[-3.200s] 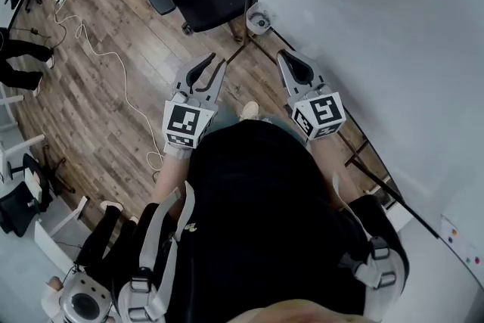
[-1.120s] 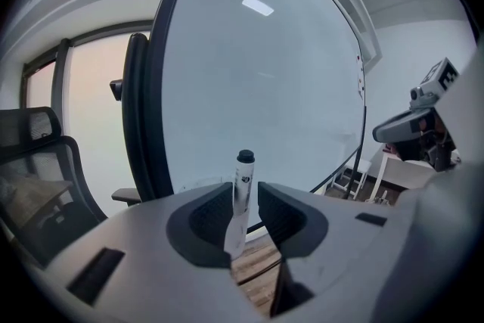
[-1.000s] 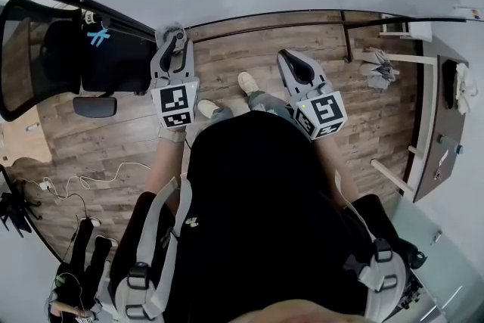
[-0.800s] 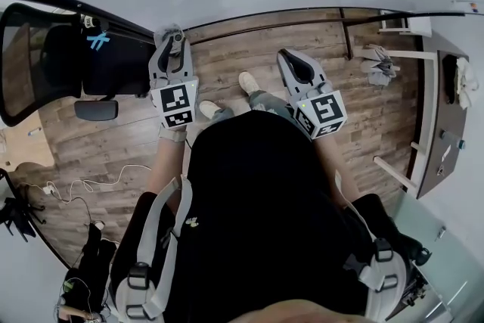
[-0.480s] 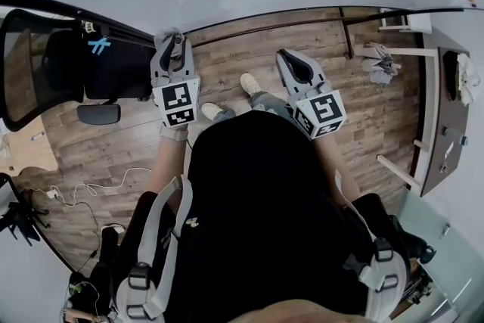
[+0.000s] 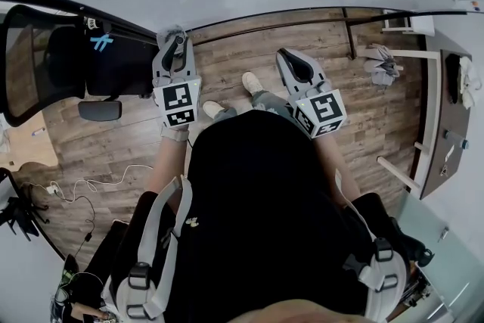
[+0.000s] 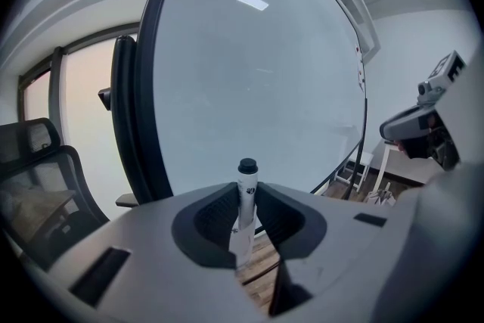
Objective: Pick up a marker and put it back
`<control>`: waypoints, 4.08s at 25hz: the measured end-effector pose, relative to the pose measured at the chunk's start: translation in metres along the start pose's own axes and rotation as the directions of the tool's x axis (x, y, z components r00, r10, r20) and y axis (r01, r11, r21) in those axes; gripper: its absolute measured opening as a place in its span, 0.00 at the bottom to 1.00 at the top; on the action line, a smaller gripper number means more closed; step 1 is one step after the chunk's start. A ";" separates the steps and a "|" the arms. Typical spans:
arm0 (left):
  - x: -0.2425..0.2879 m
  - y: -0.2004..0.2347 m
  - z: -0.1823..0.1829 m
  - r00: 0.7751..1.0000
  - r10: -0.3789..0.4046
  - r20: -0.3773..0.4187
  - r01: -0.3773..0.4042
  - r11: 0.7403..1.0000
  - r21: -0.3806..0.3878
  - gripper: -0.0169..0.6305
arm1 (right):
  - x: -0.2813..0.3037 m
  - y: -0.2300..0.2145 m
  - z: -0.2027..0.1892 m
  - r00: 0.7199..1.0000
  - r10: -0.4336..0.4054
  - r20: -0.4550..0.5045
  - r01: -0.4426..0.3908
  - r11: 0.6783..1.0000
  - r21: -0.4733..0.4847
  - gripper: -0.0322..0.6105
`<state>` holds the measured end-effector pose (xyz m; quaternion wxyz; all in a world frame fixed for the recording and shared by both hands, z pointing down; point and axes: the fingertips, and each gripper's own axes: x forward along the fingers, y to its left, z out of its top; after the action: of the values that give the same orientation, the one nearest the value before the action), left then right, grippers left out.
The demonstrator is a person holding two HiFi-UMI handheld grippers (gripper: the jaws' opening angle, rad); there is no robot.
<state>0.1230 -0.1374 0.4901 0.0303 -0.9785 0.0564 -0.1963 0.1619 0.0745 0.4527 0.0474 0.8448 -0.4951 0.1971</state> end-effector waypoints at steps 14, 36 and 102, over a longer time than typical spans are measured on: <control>-0.019 0.009 0.014 0.999 0.035 0.040 -0.034 0.999 -0.019 0.14 | 0.015 0.008 0.010 0.996 0.085 0.006 -0.085 0.996 -0.035 0.09; -0.095 0.041 0.067 0.954 0.221 0.202 -0.212 0.975 -0.067 0.14 | 0.058 0.064 0.044 0.932 0.361 0.022 -0.354 0.925 -0.139 0.09; -0.322 0.072 -0.050 0.657 0.754 -0.005 -0.725 0.629 -0.281 0.14 | 0.061 0.291 0.019 0.501 0.838 -0.215 -0.853 0.437 -0.285 0.09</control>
<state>-0.1989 -0.1714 0.4076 -0.0165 -0.8733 0.4762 -0.1018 -0.0550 -0.1273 0.4252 0.1043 0.4562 -0.8758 0.1186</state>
